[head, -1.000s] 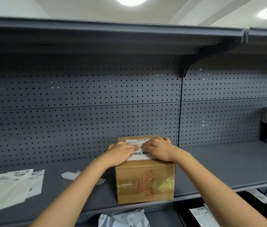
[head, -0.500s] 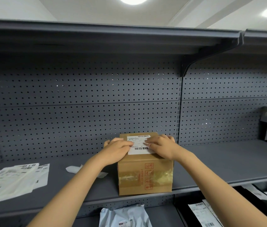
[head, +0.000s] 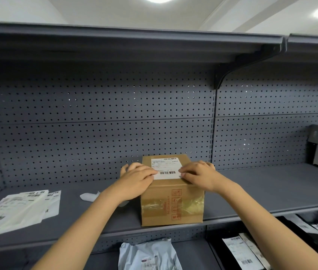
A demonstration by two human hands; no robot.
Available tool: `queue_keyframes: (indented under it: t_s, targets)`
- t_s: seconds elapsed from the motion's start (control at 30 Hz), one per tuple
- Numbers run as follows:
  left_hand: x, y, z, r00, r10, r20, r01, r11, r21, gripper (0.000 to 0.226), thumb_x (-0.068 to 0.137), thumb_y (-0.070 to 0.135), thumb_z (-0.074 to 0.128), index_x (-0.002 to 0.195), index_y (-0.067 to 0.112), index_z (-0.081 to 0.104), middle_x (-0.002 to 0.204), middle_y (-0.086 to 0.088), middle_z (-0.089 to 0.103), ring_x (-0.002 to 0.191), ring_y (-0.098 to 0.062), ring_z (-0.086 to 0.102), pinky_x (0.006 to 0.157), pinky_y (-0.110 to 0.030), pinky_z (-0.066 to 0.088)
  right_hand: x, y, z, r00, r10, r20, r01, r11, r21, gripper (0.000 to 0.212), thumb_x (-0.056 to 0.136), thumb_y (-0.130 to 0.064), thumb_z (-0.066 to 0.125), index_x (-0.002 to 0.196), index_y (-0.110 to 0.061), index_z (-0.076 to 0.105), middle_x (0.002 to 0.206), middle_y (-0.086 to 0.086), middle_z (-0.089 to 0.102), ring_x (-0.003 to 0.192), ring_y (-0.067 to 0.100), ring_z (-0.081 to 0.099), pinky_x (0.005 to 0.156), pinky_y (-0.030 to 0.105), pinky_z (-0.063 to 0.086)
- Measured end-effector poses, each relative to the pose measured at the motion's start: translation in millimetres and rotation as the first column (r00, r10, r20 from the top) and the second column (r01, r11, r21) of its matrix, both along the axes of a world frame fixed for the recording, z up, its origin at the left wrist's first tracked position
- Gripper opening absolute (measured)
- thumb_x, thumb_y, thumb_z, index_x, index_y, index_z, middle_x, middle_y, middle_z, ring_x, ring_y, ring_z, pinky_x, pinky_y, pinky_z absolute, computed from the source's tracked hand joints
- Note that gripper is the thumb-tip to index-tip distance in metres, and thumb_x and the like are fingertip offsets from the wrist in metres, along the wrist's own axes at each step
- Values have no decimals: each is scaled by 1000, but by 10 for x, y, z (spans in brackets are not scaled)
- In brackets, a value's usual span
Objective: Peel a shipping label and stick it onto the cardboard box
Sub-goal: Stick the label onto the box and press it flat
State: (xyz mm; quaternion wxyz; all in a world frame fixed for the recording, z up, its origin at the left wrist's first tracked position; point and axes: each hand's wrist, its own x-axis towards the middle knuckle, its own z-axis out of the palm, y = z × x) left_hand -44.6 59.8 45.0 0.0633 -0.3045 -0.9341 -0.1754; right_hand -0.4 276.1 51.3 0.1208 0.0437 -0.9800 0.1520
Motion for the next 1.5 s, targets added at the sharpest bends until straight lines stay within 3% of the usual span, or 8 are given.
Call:
queue_keyframes:
  t_s: [0.27,0.37,0.77,0.97,1.1,1.23,1.37,1.5]
  targets:
    - [151,218,-65,998,-37,-48,39,998,39,39,95,35,27,132,30,39,142,12,39,134,-9,18,113,-40,6,68,-256,-107,992,42,-121,-29,993,112,43,93,-37,36,131,-19,47,134,1,52,127,22,36,112,46,8]
    - [168,236,-99,991,-19,-129,23,999,30,39,96,33,23,128,29,44,138,13,44,130,-9,24,112,-39,7,88,-287,-148,984,74,-163,-54,990,129,37,95,-33,32,119,-21,57,126,-4,59,119,22,44,111,45,12]
    - [185,-12,-169,957,113,-267,-93,992,85,40,95,32,21,119,25,53,127,11,55,123,-12,35,106,-35,17,230,-15,-200,971,3,-237,13,998,65,34,94,-34,36,118,-25,59,127,-8,59,119,17,46,106,35,21]
    - [348,205,-235,966,-21,-258,26,1000,15,44,96,37,25,138,30,32,146,14,37,137,-8,21,114,-41,-2,250,-252,-282,962,145,-234,-113,983,143,69,75,-53,12,129,-27,47,136,-7,52,126,14,41,105,32,19]
    - [323,152,-264,972,-3,-236,7,1000,15,43,95,40,26,136,32,35,146,16,37,137,-8,20,114,-42,-4,256,-199,-305,964,141,-226,-111,984,139,75,72,-57,10,130,-28,46,137,-8,50,128,12,39,107,32,16]
    - [285,12,-296,974,15,-225,1,997,71,66,79,58,10,132,33,40,143,17,40,136,-7,21,114,-41,-4,275,-52,-286,969,100,-226,-88,994,62,60,82,-56,22,125,-28,52,132,-9,55,126,11,42,109,35,17]
    - [255,-83,-328,973,42,-228,-11,991,136,78,69,61,3,130,34,43,140,19,43,135,-5,23,113,-37,-4,287,116,-278,967,49,-249,-53,999,-8,37,89,-45,41,117,-29,60,125,-11,61,121,10,48,110,37,21]
    - [288,-45,-318,962,61,-267,-22,988,150,77,71,59,4,128,30,47,139,16,46,135,-6,24,114,-39,-3,313,117,-247,965,32,-260,-40,999,-23,50,81,-56,33,111,-28,63,120,-11,63,118,11,50,110,39,21]
